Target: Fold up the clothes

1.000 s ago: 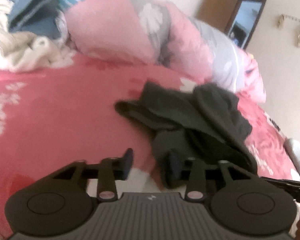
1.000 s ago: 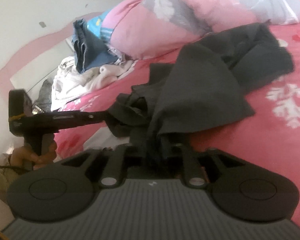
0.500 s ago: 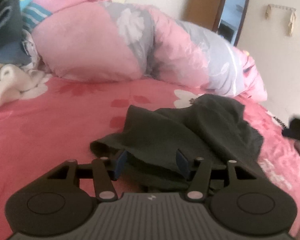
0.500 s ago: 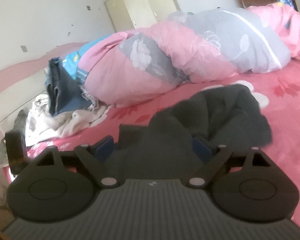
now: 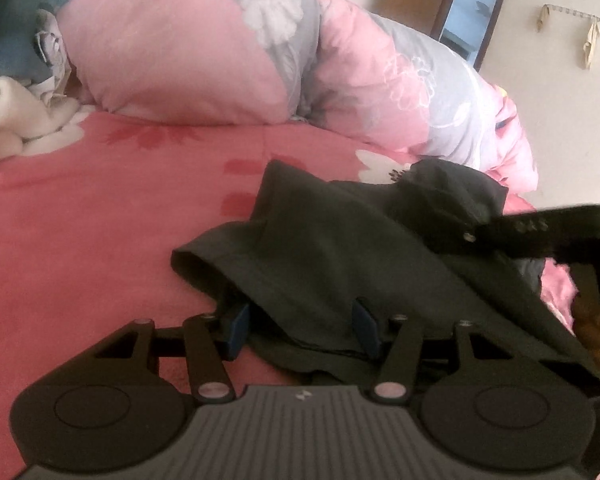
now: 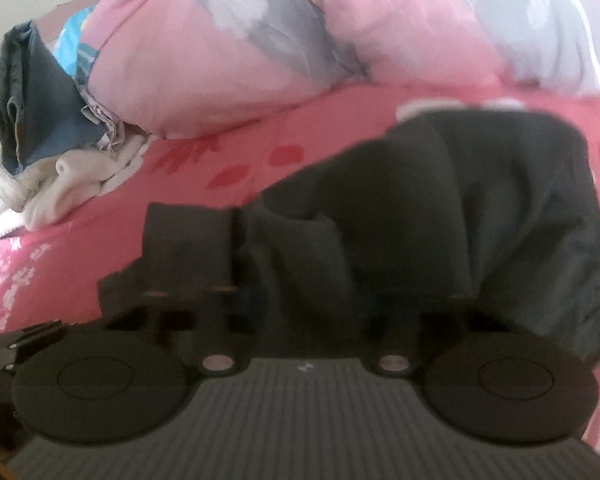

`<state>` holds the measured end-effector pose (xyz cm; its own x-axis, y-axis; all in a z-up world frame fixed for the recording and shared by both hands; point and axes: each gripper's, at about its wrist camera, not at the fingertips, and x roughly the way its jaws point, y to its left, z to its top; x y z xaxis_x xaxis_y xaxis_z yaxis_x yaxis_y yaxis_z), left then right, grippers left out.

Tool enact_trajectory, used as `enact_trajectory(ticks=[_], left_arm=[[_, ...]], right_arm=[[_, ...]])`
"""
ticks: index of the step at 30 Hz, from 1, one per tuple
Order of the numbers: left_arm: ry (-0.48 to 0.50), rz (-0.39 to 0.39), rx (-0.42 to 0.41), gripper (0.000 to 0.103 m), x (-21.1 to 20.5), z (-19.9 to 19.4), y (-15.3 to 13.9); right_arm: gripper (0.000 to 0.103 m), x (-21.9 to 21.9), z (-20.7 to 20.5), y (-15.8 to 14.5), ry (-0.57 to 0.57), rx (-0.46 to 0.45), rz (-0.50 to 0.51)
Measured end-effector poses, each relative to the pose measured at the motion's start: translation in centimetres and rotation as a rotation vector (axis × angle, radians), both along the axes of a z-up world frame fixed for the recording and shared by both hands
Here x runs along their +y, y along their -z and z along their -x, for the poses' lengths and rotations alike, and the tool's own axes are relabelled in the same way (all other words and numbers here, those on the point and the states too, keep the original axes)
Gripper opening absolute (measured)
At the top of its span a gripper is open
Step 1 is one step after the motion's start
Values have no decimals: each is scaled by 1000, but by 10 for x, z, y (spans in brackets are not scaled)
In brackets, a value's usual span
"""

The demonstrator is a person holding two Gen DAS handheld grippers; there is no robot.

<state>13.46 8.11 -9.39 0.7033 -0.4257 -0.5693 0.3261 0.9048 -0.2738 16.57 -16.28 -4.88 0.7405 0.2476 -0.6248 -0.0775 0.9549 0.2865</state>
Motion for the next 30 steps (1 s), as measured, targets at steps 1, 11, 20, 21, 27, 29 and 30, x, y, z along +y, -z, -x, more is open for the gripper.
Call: enact_trajectory(ticks=[1, 11, 20, 21, 27, 29, 30], left_arm=[[-1, 2, -2, 56, 0, 0, 0], [-33, 17, -19, 56, 6, 3, 0], [-113, 6, -53, 58, 15, 15, -21], [-110, 3, -62, 58, 13, 17, -25], [-40, -34, -126, 66, -14, 29, -49], [-2, -48, -145, 69, -26, 32, -56], [19, -55, -153, 70, -32, 33, -58]], right_arm=[[5, -5, 8, -1, 8, -9, -25], [2, -68, 158, -18, 145, -103, -213], [1, -50, 239, 27, 35, 5, -374], [1, -46, 240, 27, 6, 7, -361], [17, -19, 246, 27, -171, 20, -282], [40, -18, 250, 25, -197, 11, -262], [53, -28, 253, 20, -176, -14, -269]])
